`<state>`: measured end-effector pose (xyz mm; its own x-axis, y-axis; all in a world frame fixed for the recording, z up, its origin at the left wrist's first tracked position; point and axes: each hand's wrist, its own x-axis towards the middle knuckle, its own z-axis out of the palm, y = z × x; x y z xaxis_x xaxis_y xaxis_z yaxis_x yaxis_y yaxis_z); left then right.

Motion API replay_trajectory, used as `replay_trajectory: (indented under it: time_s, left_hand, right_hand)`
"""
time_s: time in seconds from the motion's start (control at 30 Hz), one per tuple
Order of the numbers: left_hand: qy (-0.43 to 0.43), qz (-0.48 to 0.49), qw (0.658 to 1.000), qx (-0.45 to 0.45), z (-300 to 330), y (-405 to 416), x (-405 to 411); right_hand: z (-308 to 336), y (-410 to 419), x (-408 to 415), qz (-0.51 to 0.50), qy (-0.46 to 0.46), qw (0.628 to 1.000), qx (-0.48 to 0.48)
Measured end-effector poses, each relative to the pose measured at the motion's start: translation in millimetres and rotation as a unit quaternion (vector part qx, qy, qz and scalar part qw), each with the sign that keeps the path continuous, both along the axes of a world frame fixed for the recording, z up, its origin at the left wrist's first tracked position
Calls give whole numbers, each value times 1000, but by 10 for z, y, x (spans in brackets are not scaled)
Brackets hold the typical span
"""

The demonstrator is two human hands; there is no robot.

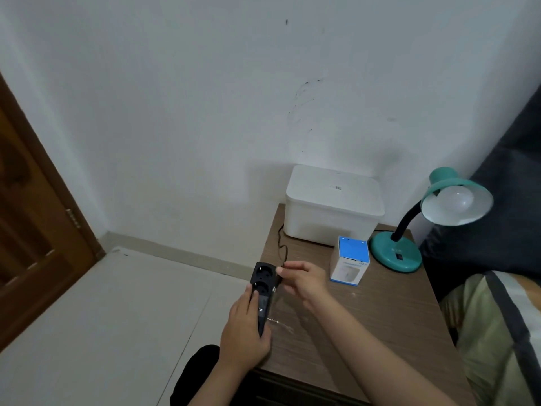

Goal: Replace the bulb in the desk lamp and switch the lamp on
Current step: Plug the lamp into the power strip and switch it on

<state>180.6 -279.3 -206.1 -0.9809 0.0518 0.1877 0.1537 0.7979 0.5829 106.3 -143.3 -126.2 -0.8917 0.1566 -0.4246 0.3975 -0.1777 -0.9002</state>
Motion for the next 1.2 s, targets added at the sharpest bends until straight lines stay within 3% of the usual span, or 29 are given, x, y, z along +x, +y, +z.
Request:
replay_trajectory:
  time_s: [0.23, 0.67, 1.0, 1.2]
  left_hand:
    - [1, -1, 1000, 0, -31, -8, -17]
    - [2, 2, 1000, 9, -72, -20, -35]
    - [7, 1, 1000, 0, -79, -14, -19]
    - [15, 4, 1000, 0, -86, -11, -17]
  right_hand:
    - [-72, -247, -130, -69, 118, 973, 186]
    - [-394, -366, -154, -2, 191, 932, 307]
    - [-526, -444, -221, 2, 206, 916, 345]
    - [-614, -331, -209, 12, 272, 873, 404]
